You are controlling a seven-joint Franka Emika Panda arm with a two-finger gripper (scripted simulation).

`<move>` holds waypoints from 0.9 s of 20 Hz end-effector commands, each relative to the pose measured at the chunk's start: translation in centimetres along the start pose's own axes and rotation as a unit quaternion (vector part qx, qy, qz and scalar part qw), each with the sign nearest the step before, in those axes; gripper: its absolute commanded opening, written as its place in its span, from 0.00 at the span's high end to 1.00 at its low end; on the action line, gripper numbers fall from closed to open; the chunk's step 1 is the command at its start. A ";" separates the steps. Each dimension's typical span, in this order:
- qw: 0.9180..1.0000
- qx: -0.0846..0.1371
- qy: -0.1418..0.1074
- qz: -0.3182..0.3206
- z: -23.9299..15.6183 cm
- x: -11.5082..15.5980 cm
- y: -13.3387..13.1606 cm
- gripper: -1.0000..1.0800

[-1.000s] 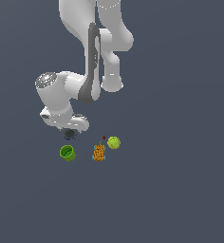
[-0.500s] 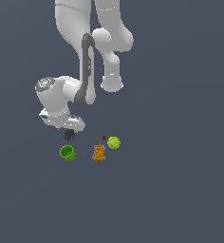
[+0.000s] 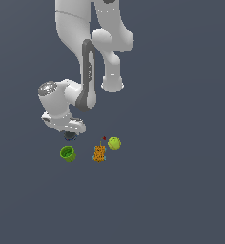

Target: Pick up a designated object from a clutter of objects.

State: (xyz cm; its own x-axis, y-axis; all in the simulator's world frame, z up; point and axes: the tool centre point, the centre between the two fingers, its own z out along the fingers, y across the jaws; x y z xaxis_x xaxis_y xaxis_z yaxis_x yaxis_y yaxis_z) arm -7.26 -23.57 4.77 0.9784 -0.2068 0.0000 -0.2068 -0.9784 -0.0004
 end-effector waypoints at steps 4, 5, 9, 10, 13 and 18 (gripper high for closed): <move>1.000 0.000 0.000 0.000 2.5 -0.1 0.0 0.04; 1.000 0.000 0.000 0.000 2.8 -0.1 0.0 0.04; 1.000 0.000 0.000 0.000 3.4 -0.1 0.1 0.04; 1.000 0.000 0.000 0.000 3.4 -0.1 0.1 0.04; 1.000 0.000 0.000 0.000 3.4 -0.1 0.1 1.00; 1.000 0.000 0.000 0.000 3.4 -0.1 0.1 1.00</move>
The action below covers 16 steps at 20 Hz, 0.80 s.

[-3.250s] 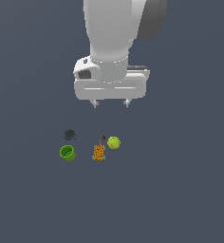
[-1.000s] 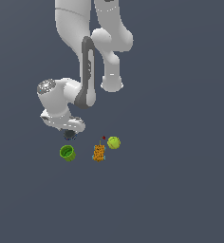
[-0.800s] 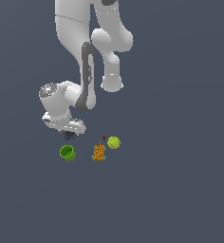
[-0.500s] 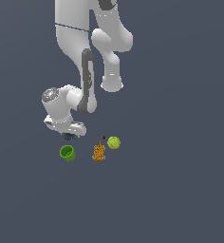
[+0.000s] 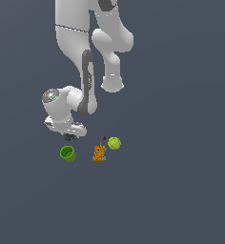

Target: Pick up a designated object from a clutter of objects.

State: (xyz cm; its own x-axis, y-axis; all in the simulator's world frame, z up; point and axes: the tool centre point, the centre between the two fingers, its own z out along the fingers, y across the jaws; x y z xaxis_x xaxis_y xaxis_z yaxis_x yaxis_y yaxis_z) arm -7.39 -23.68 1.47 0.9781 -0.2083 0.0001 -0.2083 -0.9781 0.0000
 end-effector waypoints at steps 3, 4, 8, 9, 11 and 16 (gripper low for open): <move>1.000 0.000 0.000 0.000 0.0 0.0 0.0 1.00; 1.000 0.000 0.000 0.000 0.0 0.0 0.0 1.00; 1.000 0.000 0.000 0.000 -0.6 0.1 -0.4 1.00; 1.000 0.000 0.000 0.000 -0.9 0.2 -0.5 1.00; 1.000 0.000 0.000 0.000 -1.6 0.4 -1.0 1.00; 1.000 0.000 0.000 0.000 -4.4 1.0 -2.6 1.00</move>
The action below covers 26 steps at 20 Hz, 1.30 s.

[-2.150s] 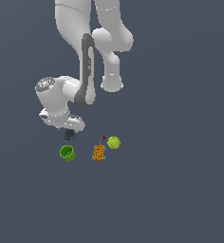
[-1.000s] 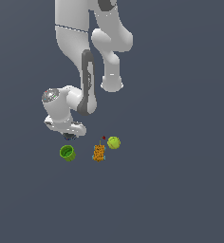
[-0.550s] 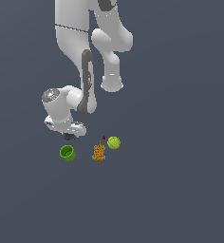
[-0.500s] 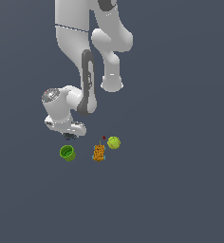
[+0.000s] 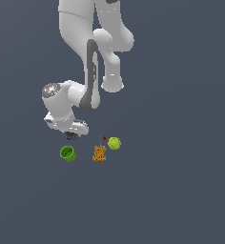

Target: Pick up a designated object from a clutter of objects.

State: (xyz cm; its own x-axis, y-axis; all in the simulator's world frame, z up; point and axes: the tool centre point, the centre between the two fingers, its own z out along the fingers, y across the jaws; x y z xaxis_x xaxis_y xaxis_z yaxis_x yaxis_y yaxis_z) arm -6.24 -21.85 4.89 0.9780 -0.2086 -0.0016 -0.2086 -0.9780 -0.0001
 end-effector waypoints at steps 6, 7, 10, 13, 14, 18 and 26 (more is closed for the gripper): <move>1.000 -0.001 0.001 0.000 -5.9 1.4 -3.3 1.00; 1.000 -0.001 0.001 0.000 -6.9 1.6 -3.9 1.00; 1.000 -0.001 0.001 0.000 -10.0 2.3 -5.6 1.00; 1.000 -0.001 0.001 0.000 -13.0 3.0 -7.3 1.00; 1.000 -0.002 0.001 0.000 -14.0 3.2 -7.9 1.00; 1.000 -0.002 0.001 0.000 -18.0 4.2 -10.1 1.00; 1.000 -0.002 0.001 0.000 -25.8 6.2 -14.6 1.00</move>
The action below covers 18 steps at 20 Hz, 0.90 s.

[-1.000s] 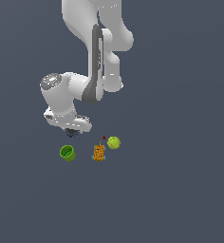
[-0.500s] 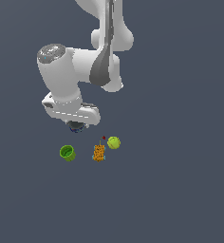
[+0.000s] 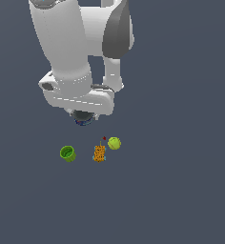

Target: Pick up a designated object from a clutter of objects.

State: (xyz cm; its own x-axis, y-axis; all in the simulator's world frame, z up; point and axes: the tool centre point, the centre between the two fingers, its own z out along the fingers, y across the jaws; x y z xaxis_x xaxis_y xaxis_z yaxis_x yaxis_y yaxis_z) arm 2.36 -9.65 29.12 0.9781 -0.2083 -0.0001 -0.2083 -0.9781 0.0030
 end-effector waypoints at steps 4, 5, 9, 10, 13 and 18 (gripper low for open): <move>1.000 0.000 0.000 0.000 -5.2 1.3 -2.9 1.00; 1.000 0.001 0.000 0.000 -6.0 1.6 -3.4 1.00; 1.000 0.001 0.000 0.000 -9.0 2.5 -5.1 1.00; 1.000 0.001 0.000 0.000 -9.6 2.7 -5.4 1.00; 1.000 0.001 0.000 0.000 -11.4 3.2 -6.4 1.00; 1.000 0.001 0.000 0.000 -13.4 3.9 -7.6 1.00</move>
State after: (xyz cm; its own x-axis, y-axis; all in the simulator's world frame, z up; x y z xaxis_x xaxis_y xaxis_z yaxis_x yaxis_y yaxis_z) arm 7.51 -3.28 41.86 0.9783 -0.2070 -0.0002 -0.2070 -0.9783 0.0003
